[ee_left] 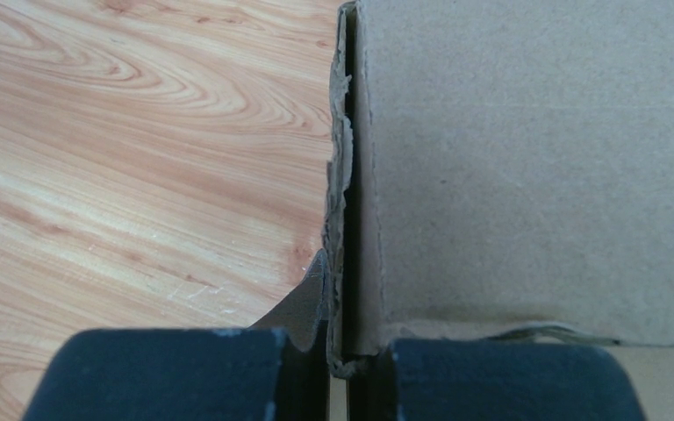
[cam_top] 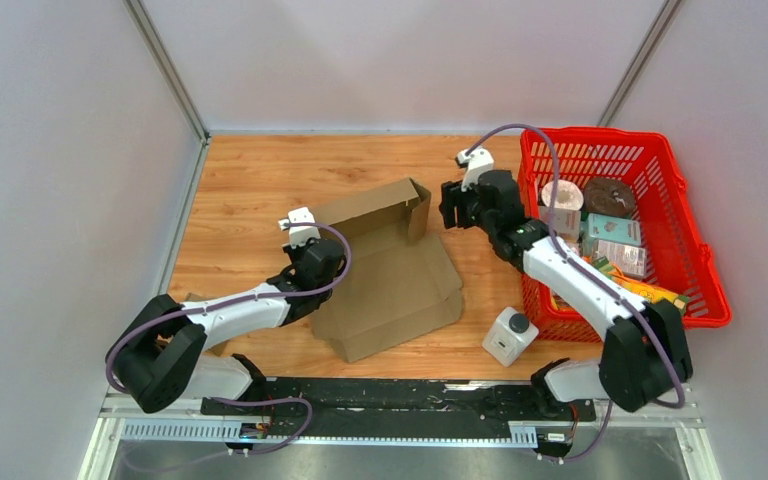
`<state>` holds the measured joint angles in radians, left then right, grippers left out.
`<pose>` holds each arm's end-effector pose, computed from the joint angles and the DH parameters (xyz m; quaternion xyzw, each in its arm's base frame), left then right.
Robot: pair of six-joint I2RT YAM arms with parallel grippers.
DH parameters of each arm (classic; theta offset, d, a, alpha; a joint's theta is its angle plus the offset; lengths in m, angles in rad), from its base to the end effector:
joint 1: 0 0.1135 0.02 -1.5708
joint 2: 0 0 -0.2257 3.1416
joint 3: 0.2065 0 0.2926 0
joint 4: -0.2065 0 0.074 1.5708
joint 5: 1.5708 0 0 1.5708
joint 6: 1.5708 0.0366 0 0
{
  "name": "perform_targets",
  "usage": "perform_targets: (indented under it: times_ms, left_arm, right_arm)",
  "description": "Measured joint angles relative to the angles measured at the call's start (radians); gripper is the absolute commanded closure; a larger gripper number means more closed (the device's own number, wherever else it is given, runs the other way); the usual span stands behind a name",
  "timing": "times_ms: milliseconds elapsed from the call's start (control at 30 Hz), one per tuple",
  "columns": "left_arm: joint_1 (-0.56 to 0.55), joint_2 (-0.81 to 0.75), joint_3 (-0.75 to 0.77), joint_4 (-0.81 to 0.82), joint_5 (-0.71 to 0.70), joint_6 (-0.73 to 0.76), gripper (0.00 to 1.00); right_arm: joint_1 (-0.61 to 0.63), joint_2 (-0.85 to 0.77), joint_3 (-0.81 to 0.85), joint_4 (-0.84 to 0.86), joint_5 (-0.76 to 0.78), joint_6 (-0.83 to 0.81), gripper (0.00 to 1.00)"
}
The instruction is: Fold the paper box
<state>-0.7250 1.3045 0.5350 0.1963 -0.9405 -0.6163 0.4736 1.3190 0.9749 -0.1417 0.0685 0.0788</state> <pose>0.2354 -0.1691 0.1232 -0.1739 0.7935 0.0467 0.5814 0.3138 0.1580 0.2403 -0.1505 0.8428 0.1125 0.5044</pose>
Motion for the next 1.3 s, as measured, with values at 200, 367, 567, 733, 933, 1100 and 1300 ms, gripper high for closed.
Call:
perform_targets:
  times_ms: [200, 367, 567, 733, 933, 1100, 1300]
  left_arm:
    - [0.0, -0.005, -0.014, 0.026, 0.011, 0.014, 1.0]
    - [0.0, -0.007, -0.024, 0.032, 0.012, 0.019, 1.0]
    - [0.005, -0.007, -0.024, 0.032, -0.005, 0.017, 1.0]
    - [0.005, -0.007, -0.023, 0.031, 0.004, 0.02, 1.0]
    - [0.007, -0.005, -0.023, 0.009, 0.002, 0.024, 1.0]
    - [0.007, 0.008, 0.003, -0.018, -0.006, 0.02, 1.0]
    - [0.012, 0.011, 0.044, -0.114, -0.037, -0.044, 1.0]
  right_arm:
    - [-0.003, 0.251, 0.048, 0.116, -0.227, -0.164, 0.41]
    - [0.015, 0.356, 0.051, 0.243, -0.319, -0.182, 0.69]
    - [0.078, 0.365, 0.035, 0.431, -0.24, -0.16, 0.45]
    - [0.101, 0.412, -0.009, 0.615, -0.185, -0.122, 0.46]
    - [0.106, 0.527, 0.028, 0.705, -0.126, -0.106, 0.91]
    - [0.136, 0.544, 0.034, 0.736, 0.028, -0.084, 1.0]
    - [0.24, 0.583, 0.035, 0.803, 0.342, -0.087, 1.0]
